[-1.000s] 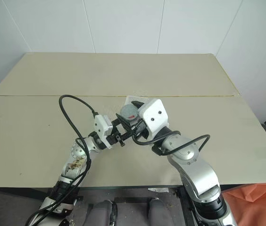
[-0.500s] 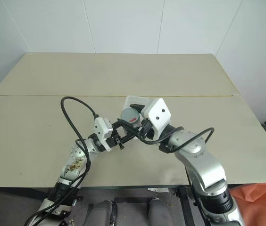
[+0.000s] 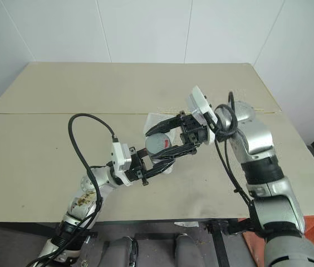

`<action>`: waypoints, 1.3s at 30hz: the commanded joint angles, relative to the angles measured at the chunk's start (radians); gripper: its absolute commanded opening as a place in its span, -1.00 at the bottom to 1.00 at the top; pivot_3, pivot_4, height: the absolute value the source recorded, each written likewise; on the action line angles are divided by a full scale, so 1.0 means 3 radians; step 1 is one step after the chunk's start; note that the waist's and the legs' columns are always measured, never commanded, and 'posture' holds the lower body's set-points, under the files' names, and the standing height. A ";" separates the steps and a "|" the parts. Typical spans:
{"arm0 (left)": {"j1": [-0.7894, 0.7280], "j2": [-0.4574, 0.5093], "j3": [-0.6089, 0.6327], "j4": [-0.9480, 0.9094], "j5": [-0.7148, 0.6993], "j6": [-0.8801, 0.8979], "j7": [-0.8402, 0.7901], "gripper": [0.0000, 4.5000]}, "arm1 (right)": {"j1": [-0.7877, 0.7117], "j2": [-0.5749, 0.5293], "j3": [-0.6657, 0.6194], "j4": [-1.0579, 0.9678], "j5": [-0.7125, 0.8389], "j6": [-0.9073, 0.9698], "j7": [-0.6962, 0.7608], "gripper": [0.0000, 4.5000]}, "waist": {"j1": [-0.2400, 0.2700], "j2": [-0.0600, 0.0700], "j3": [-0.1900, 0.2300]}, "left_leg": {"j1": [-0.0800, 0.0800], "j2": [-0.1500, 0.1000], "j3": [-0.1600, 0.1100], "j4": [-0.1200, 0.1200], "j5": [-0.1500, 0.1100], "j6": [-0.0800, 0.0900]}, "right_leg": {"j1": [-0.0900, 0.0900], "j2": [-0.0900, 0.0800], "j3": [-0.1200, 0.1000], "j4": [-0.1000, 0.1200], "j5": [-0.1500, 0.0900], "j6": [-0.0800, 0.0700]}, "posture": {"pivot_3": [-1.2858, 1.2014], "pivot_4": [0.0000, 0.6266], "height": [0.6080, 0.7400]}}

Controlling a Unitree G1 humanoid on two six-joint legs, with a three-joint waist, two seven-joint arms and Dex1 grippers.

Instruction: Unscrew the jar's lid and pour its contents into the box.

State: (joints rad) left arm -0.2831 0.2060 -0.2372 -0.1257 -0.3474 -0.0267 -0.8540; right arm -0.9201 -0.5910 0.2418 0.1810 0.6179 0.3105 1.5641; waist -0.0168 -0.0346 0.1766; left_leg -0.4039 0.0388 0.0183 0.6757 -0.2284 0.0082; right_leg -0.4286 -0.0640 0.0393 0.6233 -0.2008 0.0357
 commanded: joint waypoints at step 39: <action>-0.0176 -0.0065 0.0034 0.0319 0.0116 -0.0274 -0.0082 -0.11 | 0.1028 -0.0630 -0.0576 -0.1482 0.0448 -0.0155 -0.1407 0.99 | 0.0017 0.0002 0.0002 | -0.0002 0.0005 0.0002 0.0003 0.0000 0.0000 | -0.0002 0.0006 0.0003 0.0002 -0.0008 0.0013 | 0.03 -0.52 1.00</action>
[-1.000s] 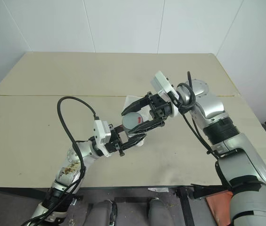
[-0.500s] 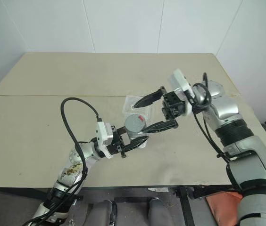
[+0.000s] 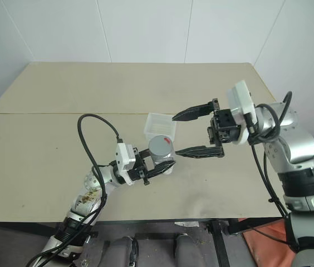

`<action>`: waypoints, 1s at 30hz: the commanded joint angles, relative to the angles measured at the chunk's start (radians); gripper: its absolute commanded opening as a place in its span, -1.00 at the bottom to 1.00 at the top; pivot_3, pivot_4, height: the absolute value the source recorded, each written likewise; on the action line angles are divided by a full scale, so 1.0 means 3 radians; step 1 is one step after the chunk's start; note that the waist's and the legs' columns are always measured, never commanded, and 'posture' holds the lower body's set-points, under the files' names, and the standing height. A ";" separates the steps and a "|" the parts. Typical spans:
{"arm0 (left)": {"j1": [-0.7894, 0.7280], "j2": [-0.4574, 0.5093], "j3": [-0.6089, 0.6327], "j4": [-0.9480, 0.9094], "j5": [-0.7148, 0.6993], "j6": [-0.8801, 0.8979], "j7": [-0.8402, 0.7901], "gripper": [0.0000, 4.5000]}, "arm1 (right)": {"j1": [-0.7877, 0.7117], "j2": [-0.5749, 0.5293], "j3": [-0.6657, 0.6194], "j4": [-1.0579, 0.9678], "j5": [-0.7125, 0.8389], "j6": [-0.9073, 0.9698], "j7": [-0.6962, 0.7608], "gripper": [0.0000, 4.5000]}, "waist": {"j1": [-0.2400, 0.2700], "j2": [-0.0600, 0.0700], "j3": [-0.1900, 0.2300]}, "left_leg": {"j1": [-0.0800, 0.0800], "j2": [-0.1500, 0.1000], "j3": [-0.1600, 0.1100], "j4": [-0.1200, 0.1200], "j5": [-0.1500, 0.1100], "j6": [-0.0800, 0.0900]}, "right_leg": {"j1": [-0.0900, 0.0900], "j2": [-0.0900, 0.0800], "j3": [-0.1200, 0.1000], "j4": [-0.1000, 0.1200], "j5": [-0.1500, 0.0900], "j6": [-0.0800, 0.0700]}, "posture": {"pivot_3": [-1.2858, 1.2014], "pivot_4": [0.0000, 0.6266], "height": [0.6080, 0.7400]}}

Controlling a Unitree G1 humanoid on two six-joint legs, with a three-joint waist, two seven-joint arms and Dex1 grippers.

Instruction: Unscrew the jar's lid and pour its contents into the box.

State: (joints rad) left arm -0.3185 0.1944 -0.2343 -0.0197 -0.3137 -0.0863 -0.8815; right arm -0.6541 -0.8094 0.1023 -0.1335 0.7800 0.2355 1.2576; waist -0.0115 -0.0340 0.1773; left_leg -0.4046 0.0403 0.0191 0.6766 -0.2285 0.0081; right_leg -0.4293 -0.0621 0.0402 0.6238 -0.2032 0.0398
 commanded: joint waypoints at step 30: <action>-0.0025 -0.0019 0.0029 -0.0009 0.0036 -0.0123 0.0027 -0.11 | 0.0632 0.0687 -0.0251 -0.0771 -0.1120 0.0074 -0.1322 0.99 | -0.0002 0.0000 0.0000 | 0.0000 0.0005 0.0001 0.0003 0.0000 0.0000 | 0.0000 0.0008 0.0003 0.0000 0.0001 -0.0001 | 0.03 -0.52 1.00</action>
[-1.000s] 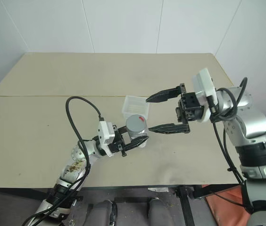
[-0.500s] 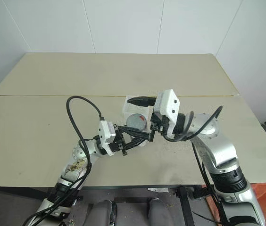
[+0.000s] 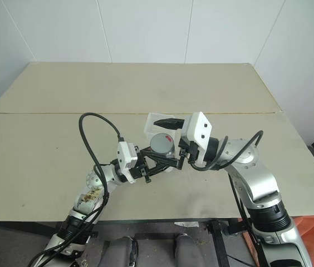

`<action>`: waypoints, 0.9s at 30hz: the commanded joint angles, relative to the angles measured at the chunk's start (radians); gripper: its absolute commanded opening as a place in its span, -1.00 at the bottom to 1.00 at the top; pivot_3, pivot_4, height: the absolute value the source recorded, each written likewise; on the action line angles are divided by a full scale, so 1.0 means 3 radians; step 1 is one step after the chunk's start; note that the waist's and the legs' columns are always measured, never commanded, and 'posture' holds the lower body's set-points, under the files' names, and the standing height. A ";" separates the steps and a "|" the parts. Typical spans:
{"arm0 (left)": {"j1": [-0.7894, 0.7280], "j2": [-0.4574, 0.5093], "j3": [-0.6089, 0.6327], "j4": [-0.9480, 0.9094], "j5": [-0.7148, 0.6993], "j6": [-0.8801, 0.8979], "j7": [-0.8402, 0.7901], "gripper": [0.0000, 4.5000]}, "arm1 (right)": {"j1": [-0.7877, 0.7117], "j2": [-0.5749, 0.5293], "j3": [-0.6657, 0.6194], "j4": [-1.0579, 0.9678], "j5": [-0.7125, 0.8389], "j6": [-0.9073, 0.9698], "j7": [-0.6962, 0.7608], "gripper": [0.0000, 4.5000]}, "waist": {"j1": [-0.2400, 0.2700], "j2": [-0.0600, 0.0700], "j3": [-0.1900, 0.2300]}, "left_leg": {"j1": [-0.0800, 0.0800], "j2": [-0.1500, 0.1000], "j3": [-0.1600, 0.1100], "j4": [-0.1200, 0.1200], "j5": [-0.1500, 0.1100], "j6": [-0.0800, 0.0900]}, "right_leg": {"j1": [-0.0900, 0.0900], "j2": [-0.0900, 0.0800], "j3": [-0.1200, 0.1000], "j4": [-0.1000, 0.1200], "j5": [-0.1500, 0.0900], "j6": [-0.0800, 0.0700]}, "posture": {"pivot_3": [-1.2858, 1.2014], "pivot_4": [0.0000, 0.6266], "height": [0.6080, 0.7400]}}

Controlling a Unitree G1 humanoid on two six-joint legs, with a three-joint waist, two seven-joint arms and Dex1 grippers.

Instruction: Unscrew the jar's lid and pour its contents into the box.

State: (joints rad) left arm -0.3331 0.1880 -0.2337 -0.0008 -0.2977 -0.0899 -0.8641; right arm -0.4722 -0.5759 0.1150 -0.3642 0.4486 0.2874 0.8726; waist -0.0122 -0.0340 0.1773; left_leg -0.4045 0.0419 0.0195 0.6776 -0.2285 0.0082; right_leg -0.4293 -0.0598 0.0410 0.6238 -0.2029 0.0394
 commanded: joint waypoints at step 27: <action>-0.0013 -0.0018 0.0085 0.0055 -0.0004 -0.0214 -0.0095 -0.11 | 0.0435 -0.0677 -0.0829 0.0008 0.0207 -0.0205 0.0550 0.99 | 0.0001 0.0000 0.0000 | 0.0001 -0.0001 0.0002 0.0000 0.0000 0.0000 | 0.0001 0.0000 0.0002 0.0000 0.0000 0.0000 | 0.03 -0.52 1.00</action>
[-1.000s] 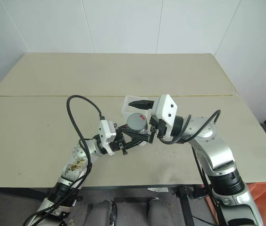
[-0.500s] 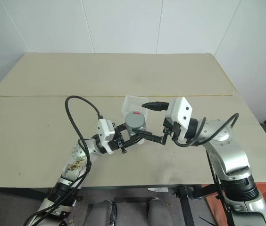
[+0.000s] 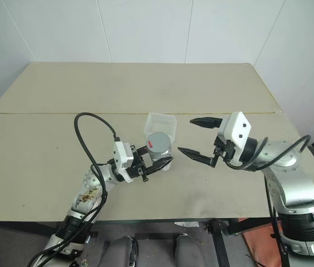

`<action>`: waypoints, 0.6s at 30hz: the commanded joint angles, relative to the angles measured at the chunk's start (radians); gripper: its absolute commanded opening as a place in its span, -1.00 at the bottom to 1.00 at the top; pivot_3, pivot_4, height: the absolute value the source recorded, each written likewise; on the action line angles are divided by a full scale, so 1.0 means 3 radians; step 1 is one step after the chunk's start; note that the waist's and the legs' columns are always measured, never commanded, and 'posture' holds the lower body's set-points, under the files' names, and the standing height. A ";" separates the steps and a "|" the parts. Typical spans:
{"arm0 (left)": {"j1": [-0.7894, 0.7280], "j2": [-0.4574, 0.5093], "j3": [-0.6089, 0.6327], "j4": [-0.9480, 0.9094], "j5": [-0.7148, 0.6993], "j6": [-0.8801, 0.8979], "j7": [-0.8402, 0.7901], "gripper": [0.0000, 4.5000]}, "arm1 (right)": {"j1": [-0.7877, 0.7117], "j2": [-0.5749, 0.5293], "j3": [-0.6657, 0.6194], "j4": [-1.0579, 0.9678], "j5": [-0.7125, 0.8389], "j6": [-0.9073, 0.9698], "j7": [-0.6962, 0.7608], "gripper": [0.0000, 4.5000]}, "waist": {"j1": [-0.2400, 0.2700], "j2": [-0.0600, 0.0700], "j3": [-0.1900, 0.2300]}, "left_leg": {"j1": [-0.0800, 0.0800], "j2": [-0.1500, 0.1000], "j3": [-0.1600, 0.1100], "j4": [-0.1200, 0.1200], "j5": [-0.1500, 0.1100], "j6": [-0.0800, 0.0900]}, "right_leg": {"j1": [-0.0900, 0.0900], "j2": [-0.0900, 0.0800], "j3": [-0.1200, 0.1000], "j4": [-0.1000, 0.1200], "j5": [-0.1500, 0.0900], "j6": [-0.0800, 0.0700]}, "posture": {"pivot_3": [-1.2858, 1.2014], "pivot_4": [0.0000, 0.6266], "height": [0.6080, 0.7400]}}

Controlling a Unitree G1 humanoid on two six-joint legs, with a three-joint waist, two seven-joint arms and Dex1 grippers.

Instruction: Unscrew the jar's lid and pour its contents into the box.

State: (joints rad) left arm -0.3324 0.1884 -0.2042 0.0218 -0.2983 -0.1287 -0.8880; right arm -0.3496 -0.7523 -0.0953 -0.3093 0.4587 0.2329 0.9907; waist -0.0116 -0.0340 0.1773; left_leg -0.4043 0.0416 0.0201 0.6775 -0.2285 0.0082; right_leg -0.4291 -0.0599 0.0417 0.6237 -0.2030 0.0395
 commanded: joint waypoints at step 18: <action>-0.0012 -0.0040 -0.0027 -0.0012 0.0051 -0.0126 0.0030 -0.11 | -0.0300 0.0278 0.0296 -0.0551 0.0481 0.0607 -0.0233 0.99 | 0.0000 0.0000 0.0000 | -0.0001 0.0001 0.0000 0.0001 0.0000 0.0000 | 0.0000 0.0001 0.0000 -0.0001 0.0001 0.0000 | 0.03 -0.52 1.00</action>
State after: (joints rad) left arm -0.3321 0.1844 -0.2065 0.0355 -0.2883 -0.1354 -0.8831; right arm -0.4179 -0.6744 -0.0050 -0.4451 0.6024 0.4107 0.9373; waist -0.0116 -0.0340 0.1773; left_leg -0.4045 0.0419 0.0201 0.6777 -0.2285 0.0082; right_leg -0.4290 -0.0597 0.0417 0.6233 -0.2028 0.0394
